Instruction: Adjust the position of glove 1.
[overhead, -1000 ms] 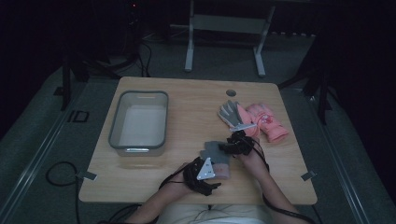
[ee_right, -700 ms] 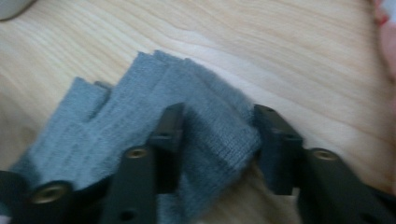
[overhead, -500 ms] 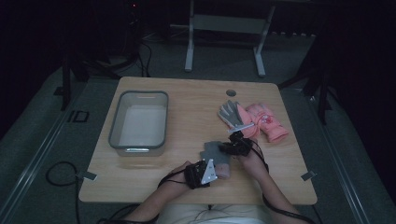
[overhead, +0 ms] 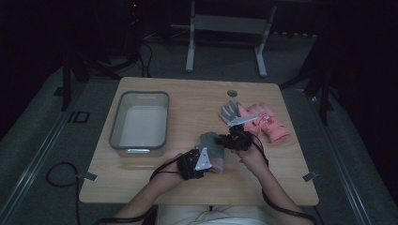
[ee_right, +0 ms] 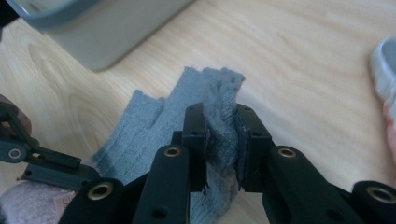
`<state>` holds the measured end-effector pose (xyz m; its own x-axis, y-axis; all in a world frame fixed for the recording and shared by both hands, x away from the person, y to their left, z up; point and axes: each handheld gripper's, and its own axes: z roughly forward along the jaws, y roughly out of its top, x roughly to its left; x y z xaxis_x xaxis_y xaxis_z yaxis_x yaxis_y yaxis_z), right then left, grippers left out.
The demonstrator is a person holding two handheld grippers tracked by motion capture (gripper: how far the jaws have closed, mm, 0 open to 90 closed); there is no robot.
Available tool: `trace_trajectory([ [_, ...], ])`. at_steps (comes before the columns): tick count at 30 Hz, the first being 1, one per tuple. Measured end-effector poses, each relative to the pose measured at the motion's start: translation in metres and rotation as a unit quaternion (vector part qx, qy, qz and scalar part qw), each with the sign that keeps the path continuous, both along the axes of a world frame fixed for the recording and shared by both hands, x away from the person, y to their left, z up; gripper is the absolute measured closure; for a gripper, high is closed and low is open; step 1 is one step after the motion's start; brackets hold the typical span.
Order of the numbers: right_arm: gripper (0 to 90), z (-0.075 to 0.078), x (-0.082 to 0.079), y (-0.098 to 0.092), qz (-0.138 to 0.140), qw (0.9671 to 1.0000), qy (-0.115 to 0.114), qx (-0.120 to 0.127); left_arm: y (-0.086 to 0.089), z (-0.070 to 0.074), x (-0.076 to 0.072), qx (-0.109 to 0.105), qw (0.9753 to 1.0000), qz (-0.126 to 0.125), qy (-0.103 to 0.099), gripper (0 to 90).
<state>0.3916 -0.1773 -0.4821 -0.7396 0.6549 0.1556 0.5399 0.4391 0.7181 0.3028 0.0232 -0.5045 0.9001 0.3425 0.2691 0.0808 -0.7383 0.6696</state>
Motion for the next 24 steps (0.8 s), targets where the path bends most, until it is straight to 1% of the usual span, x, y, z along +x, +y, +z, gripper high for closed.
trace_trajectory([
  [4,76.7,0.013,0.004,0.012,0.004,0.9999,-0.014,0.000,0.012,0.015,0.003,0.003,0.9999,0.006,-0.010,69.5],
  [6,76.7,0.021,0.006,0.019,0.005,0.9998,-0.020,0.001,0.018,0.021,0.005,-0.001,0.9999,0.012,-0.010,69.5],
  [9,76.7,0.031,0.010,0.030,0.013,0.9995,-0.029,0.003,0.028,0.032,0.009,-0.002,0.9998,0.018,-0.003,69.6],
  [11,76.7,0.038,0.013,0.037,0.017,0.9993,-0.034,0.006,0.034,0.039,0.011,0.005,0.9998,0.019,-0.008,69.6],
  [13,76.7,0.043,0.015,0.042,0.020,0.9991,-0.036,0.010,0.041,0.046,0.013,0.008,0.9997,0.020,-0.009,69.5],
  [14,76.6,0.047,0.016,0.046,0.022,0.9989,-0.040,0.010,0.044,0.048,0.014,0.010,0.9997,0.019,-0.010,69.5],
  [17,76.6,0.054,0.018,0.055,0.025,0.9985,-0.048,0.009,0.054,0.057,0.018,0.010,0.9997,0.019,-0.012,69.5],
  [24,76.7,0.069,0.023,0.074,0.028,0.9977,-0.057,0.022,0.079,0.072,0.024,0.006,0.9997,0.020,-0.014,69.4],
])
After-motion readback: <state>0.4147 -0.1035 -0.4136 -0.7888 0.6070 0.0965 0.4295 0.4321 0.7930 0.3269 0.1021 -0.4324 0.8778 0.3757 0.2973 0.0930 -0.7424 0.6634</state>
